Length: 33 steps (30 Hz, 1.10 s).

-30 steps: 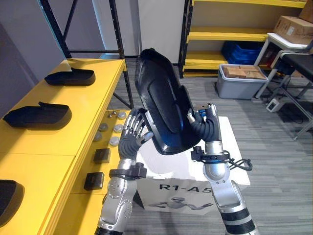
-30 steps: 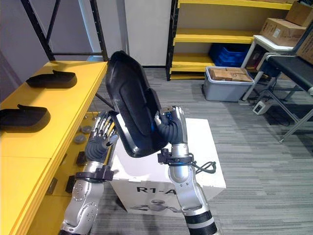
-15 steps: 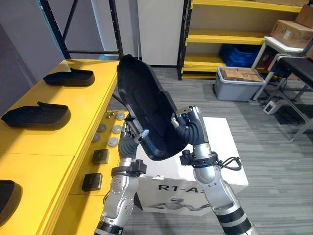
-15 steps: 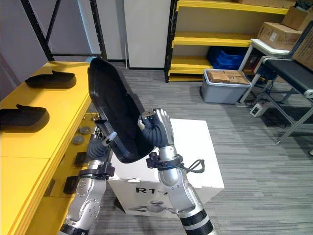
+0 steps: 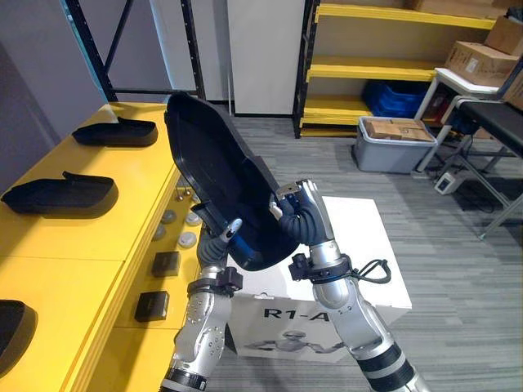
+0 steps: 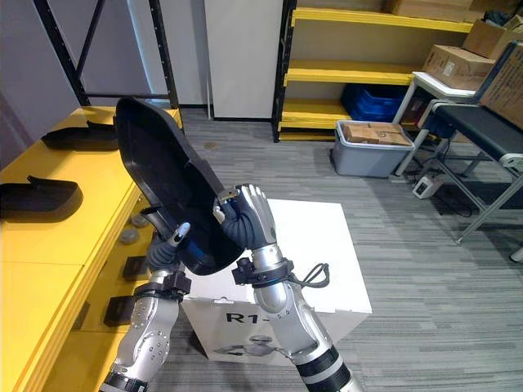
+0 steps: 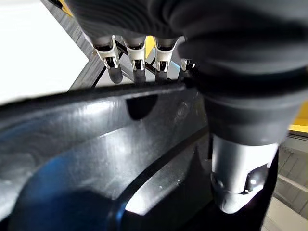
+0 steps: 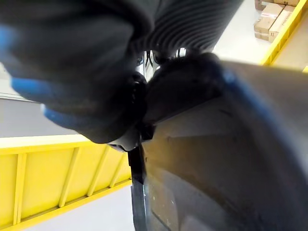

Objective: Walk over and take plastic housings, then place them on the shelf

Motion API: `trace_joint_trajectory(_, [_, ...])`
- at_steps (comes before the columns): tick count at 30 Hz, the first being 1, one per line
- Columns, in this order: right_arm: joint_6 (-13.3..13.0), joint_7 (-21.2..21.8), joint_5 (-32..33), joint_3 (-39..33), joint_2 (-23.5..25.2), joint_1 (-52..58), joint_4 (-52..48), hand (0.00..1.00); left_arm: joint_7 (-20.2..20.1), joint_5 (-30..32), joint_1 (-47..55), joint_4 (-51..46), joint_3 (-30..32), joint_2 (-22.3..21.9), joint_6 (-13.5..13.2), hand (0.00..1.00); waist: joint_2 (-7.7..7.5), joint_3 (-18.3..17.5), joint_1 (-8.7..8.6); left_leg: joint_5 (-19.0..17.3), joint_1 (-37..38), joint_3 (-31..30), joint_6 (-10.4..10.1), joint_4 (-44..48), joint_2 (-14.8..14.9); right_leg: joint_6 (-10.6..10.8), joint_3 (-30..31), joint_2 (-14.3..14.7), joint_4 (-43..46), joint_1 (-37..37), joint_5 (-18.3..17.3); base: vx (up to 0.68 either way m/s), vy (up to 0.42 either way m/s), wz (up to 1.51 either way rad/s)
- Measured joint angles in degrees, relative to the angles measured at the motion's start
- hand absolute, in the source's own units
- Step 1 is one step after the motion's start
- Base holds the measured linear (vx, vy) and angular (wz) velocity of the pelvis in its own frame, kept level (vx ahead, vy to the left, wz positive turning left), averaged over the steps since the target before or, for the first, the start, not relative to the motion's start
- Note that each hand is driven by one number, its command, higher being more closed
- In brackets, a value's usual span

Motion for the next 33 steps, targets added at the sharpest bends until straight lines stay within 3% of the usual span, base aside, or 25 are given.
trace_joint_trajectory(12, [-0.4,0.4,1.6,-0.1,-0.8,0.4,4.5,1.0,-2.2,-9.3,0.0,-1.8,0.2,0.1,-0.3,0.0,0.01,-0.5,-1.17,0.1,0.0,-0.2,0.1,0.0,0.0,0.0,-0.2,0.0,0.0,0.2,0.0,0.0,0.0,0.0])
trace_joint_trajectory(13, [-0.7,0.3,2.1,-0.6,-0.8,0.5,5.4,1.0,-2.2,-9.5,0.0,-2.4,0.2,0.1,-0.3,1.0,0.02,-0.5,-1.19,0.1,0.0,-0.2,0.1,0.0,0.0,0.0,-0.2,0.0,0.0,0.2,0.0,0.0,0.0,0.0])
trace_joint_trajectory(21, [-0.9,0.2,6.4,-3.5,-2.2,3.7,9.5,1.0,-3.8,-11.6,0.0,-3.6,0.0,0.3,-0.4,1.0,0.03,-0.5,-1.27,0.1,0.0,-0.4,0.1,0.0,-0.1,-0.1,-0.4,0.0,-0.5,0.5,0.1,0.0,-0.002,0.01])
trace_joint_trajectory(25, [-3.2,0.0,6.4,-3.5,-2.4,4.6,9.6,1.0,-3.7,-11.6,0.0,-3.6,0.1,0.8,-0.5,1.0,0.04,-0.5,-1.93,0.1,0.0,-0.6,0.1,0.0,-0.1,-0.1,-0.4,0.0,-0.7,0.7,0.1,0.0,0.0,0.0])
trace_joint_trajectory(26, [-3.7,0.0,6.4,-3.5,-2.6,4.6,9.6,0.0,-3.6,-11.6,0.0,-3.6,0.1,0.9,-0.6,1.0,0.04,-0.5,-2.1,0.1,0.0,-0.6,0.1,0.0,-0.1,-0.1,-0.4,-0.1,-0.7,0.7,0.1,0.0,0.0,0.0])
trace_joint_trajectory(33, [-4.5,-0.1,7.8,-3.8,-3.2,5.5,10.1,0.0,-3.6,-10.7,0.0,-3.6,0.0,1.4,-0.6,1.0,0.03,-0.5,-2.52,0.0,0.1,-0.5,0.1,0.0,-0.1,-0.1,-0.4,-0.1,-0.6,0.8,0.1,0.0,0.0,0.0])
